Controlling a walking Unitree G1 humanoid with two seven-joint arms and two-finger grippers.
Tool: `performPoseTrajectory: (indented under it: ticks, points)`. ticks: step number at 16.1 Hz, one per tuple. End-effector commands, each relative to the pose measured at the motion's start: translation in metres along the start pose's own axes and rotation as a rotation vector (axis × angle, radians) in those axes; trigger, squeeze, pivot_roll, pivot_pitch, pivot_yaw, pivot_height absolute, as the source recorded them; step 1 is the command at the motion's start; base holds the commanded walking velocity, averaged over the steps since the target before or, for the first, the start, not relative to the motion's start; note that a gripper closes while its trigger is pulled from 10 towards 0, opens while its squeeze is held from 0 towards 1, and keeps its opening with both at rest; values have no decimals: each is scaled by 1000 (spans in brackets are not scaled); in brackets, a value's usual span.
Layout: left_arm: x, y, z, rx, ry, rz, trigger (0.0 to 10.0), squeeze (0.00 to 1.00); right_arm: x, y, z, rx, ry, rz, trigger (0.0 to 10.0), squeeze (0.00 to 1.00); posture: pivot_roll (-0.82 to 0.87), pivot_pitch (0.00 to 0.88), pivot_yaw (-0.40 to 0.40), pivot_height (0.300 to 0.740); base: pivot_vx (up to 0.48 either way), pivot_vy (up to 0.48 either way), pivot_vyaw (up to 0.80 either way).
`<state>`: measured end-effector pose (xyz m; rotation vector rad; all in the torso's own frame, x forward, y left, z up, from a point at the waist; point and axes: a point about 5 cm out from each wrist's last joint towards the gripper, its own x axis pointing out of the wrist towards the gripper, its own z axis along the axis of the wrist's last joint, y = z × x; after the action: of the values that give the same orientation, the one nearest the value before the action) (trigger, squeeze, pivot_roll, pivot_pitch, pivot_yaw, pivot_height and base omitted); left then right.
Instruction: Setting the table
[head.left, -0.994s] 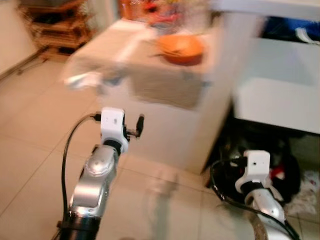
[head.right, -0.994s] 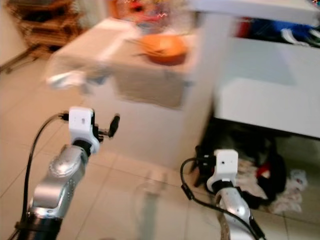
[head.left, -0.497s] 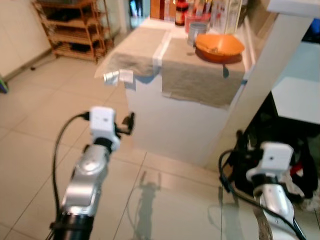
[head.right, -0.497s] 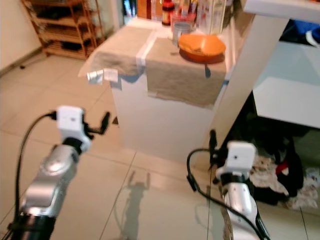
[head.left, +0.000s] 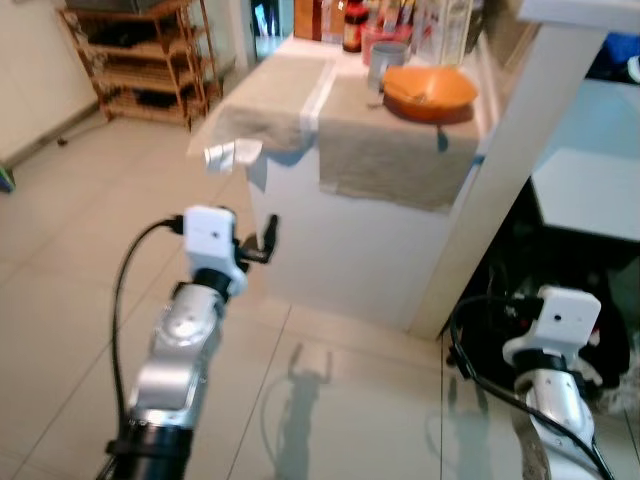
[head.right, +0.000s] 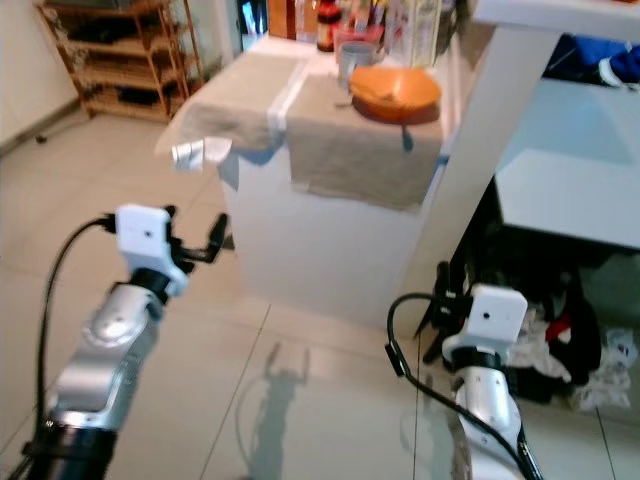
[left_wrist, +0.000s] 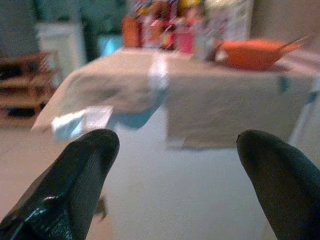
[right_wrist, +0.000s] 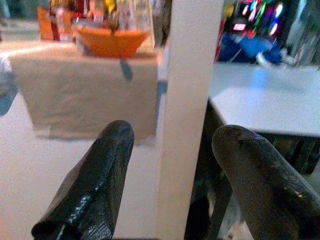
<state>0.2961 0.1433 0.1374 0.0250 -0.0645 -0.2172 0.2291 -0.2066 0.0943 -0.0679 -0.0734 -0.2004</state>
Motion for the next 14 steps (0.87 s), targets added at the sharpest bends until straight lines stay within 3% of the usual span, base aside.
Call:
performPoseTrajectory:
  ticks: [1,11,14]
  points:
    - [3,2,11,28,-42,-7,10000,0,1,5,1,-6,-7,16,10000,0,-32,0,31,740,458,0,0]
    - [4,4,8,25,-33,14,10000,0,2,14,-5,-16,10,76,10000,0,-30,0,32,740,455,0,0]
    - [4,5,6,10,-26,38,10000,0,1,20,-3,-8,1,127,10000,0,-29,0,29,740,357,319,0]
